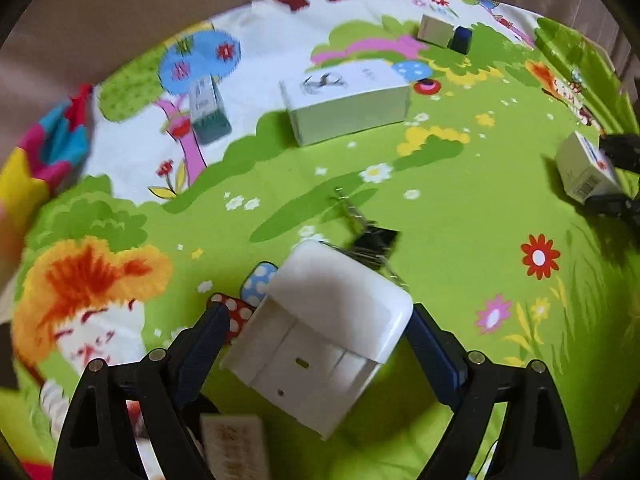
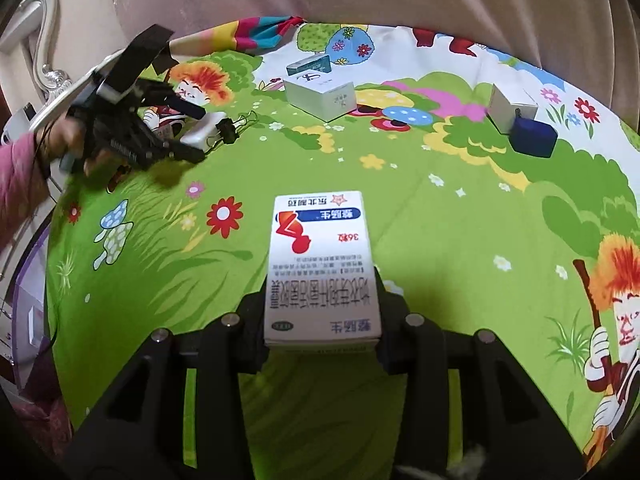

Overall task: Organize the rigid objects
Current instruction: 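Grasp the white plastic holder with the left gripper, then carry the white holder with the left gripper while the right carries the medicine box to the storage box, then open the left gripper over the storage box while the right gripper releases the medicine box, then grasp the black binder clip with the right gripper while the left grasps the white DING ZHI DENTAL box, then lift the DING ZHI DENTAL box with the left gripper while the right holds the black clip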

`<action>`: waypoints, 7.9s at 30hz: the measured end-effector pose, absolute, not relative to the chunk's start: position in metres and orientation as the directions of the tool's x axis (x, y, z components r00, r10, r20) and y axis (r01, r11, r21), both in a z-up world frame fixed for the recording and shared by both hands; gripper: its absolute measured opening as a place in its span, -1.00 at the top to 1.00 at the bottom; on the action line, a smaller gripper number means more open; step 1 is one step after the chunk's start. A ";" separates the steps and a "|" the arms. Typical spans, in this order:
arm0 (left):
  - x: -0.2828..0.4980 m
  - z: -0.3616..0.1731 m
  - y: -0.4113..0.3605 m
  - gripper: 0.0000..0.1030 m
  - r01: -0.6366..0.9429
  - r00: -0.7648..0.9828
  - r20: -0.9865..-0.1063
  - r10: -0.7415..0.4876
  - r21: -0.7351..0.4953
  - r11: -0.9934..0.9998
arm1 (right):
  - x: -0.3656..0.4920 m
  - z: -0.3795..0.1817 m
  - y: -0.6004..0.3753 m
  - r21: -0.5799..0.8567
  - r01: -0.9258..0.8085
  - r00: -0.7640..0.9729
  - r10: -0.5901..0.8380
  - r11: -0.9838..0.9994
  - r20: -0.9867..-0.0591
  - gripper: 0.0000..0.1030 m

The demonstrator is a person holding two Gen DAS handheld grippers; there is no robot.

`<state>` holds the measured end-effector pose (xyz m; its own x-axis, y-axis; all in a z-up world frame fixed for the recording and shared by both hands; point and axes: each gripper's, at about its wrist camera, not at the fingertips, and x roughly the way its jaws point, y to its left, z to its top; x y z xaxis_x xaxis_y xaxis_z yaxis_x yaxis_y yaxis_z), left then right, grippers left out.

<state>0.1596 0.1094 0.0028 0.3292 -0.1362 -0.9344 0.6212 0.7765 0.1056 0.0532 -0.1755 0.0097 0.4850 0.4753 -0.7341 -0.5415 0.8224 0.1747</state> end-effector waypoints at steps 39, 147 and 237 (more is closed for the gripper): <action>0.034 0.009 0.071 -0.24 0.222 0.530 -0.835 -0.148 -0.032 0.974 | 0.050 0.011 -0.148 0.009 -0.488 0.550 0.315 0.873 -0.773 0.15; -0.345 0.038 0.315 -0.71 -0.607 0.692 -0.681 0.239 -0.370 0.703 | -0.268 0.042 0.134 0.007 -0.963 0.163 0.604 0.270 -0.780 -0.41; 0.016 0.007 0.034 0.39 0.214 0.638 -0.765 -0.088 0.067 0.975 | 0.005 0.010 -0.186 0.035 -0.399 0.606 0.293 0.916 -0.739 0.53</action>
